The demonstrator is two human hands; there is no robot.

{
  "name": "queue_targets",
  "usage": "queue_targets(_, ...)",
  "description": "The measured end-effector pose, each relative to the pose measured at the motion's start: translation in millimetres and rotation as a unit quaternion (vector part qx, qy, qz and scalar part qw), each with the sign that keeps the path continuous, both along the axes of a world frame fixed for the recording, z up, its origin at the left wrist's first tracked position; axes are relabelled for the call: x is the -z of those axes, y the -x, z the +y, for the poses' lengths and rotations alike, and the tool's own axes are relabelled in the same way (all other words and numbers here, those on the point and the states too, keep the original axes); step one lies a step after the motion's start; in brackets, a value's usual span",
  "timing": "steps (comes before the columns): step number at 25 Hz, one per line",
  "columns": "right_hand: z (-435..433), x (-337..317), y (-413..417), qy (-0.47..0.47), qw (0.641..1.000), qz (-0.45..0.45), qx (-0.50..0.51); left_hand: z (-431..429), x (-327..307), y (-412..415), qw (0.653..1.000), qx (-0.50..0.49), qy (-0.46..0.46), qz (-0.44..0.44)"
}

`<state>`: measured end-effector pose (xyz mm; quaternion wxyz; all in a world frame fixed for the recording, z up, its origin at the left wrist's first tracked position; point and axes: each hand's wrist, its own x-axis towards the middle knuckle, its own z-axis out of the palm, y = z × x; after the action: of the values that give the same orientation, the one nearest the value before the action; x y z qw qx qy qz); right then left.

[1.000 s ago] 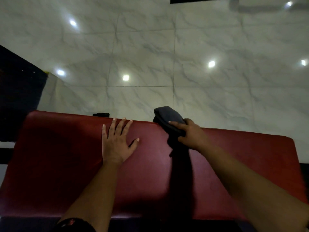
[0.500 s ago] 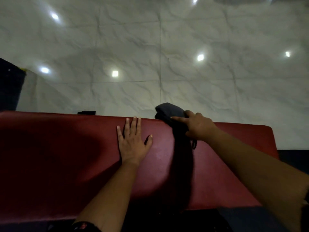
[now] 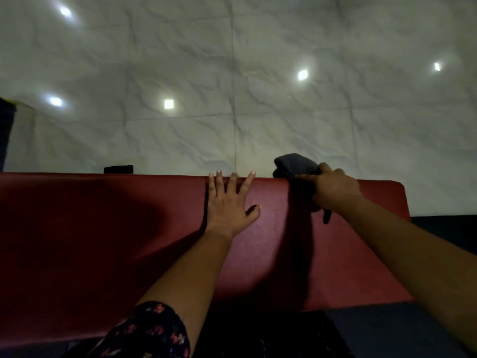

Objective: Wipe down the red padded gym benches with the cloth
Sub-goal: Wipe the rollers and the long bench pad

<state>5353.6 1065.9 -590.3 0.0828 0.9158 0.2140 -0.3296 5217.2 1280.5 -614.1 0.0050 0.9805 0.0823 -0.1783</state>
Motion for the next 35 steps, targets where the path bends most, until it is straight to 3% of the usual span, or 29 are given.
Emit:
queue_targets(3,11,3,0,0.042,0.997,-0.012,0.068,-18,6,-4,0.999,0.030,-0.011,-0.018)
queue_targets(6,2,10,10,-0.042,0.999,0.001,0.005,-38,15,-13,0.998,0.048,-0.009,-0.038)
queue_targets(9,-45,17,-5,-0.114,0.993,0.041,0.004,-55,24,-22,0.998,0.059,0.006,-0.012)
queue_targets(12,-75,26,-23,-0.085,0.994,0.033,0.065,-59,35,-24,0.998,0.059,0.022,0.015)
queue_targets(15,-47,26,-20,-0.038,0.993,-0.002,0.112,-59,37,-21,0.998,0.060,0.019,0.001)
queue_targets(20,-46,22,7,-0.138,0.990,0.020,0.021,-59,38,-21,0.997,0.064,0.026,-0.025)
queue_targets(24,-102,34,-14,-0.058,0.993,0.009,0.104,-60,42,-20,0.997,0.065,0.026,-0.044)
queue_targets(27,-75,37,-25,-0.023,0.983,0.013,0.181,-60,44,-19,0.997,0.064,0.025,-0.046)
queue_targets(32,-82,39,-20,-0.153,0.986,0.045,0.044,-61,45,-21,0.996,0.074,-0.001,-0.053)
queue_targets(35,-135,51,-30,-0.092,0.990,0.045,0.100,-68,46,-24,0.980,0.166,0.025,-0.109)
